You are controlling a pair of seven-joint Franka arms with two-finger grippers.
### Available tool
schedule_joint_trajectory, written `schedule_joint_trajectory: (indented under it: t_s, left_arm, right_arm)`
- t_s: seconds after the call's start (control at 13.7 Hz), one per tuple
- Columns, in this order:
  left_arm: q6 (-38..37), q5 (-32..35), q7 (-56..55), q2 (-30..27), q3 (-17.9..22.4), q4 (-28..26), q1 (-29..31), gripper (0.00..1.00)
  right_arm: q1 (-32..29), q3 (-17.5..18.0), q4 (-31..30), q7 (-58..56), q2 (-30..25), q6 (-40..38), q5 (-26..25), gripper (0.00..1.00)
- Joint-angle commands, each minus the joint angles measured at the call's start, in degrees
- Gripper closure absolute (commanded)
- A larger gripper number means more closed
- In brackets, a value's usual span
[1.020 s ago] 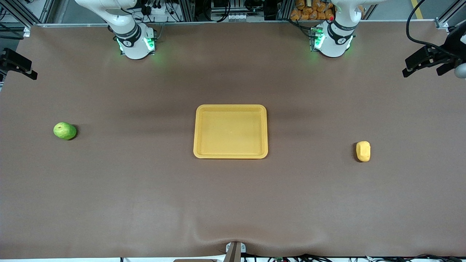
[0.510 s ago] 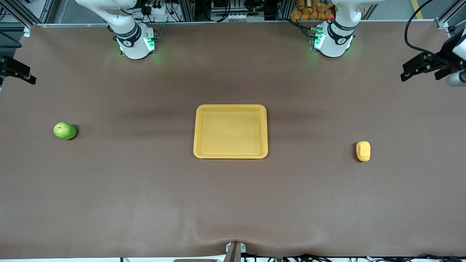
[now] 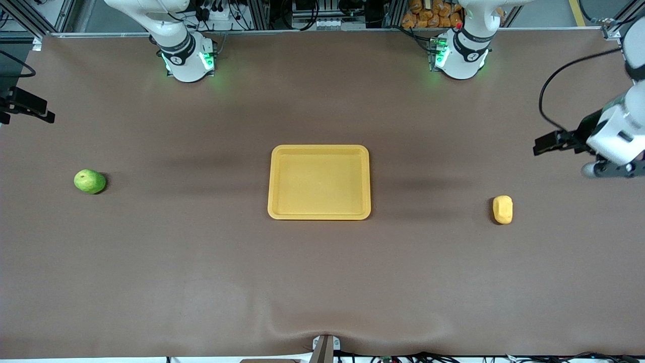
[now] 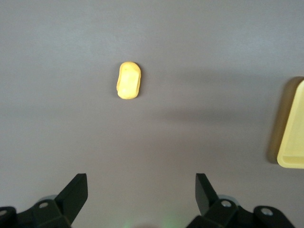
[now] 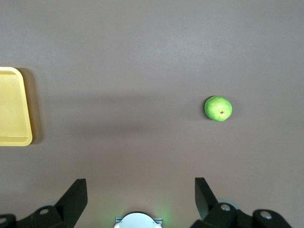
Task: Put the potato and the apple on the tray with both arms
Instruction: 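Reach the left gripper toward the yellow potato while the right gripper reaches the apple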
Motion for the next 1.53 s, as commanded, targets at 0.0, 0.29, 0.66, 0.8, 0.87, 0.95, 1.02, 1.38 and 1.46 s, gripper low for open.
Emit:
schedule_joint_trajectory:
  t_s: [0.0, 0.29, 0.66, 0.8, 0.87, 0.95, 1.02, 1.38, 1.46]
  left_arm:
    - [3.8, 1.0, 0.8, 2.4, -0.5, -1.9, 1.6, 0.0]
    - [15.7, 1.1, 1.2, 4.0, -0.5, -9.6, 2.6, 0.0]
    - [20.1, 7.9, 1.5, 9.8, -0.8, -10.5, 2.7, 0.0]
    - [22.3, 7.9, 1.5, 11.8, -0.8, -10.8, 2.8, 0.0]
    - [23.3, 7.9, 1.5, 12.7, -0.8, -10.9, 2.9, 0.0]
    - [24.1, 7.9, 1.5, 13.3, -0.8, -11.2, 2.8, 0.0]
    - [25.1, 8.0, 1.5, 14.0, -0.8, -11.2, 2.8, 0.0]
    - [34.1, 11.4, 2.2, 19.6, -0.6, -11.2, 4.5, 0.0]
    - [35.3, 12.5, 2.2, 20.4, -0.6, -11.2, 5.2, 0.0]
  right_arm:
    - [-1.0, 0.5, 1.2, 0.4, 1.6, -0.3, -0.1, 0.0]
    - [-1.6, 0.5, 1.2, 0.4, 3.8, -0.2, -0.2, 0.0]
    - [-3.7, 0.4, 1.2, 0.3, 7.0, 0.3, -0.5, 0.0]
    - [-5.0, 0.3, 1.2, 0.2, 8.9, 0.7, -0.7, 0.0]
    - [-5.5, 0.3, 1.2, 0.2, 9.8, 0.7, -1.3, 0.0]
    - [-5.6, 0.3, 1.2, 0.2, 10.5, 1.1, -2.6, 0.0]
    - [-5.7, 0.3, 1.1, 0.2, 10.9, 1.4, -3.3, 0.0]
    - [-7.0, 0.2, 0.7, 0.2, 13.2, 1.9, -4.9, 0.0]
    - [-7.2, 0.2, 0.6, 0.3, 13.7, 2.1, -5.1, 0.0]
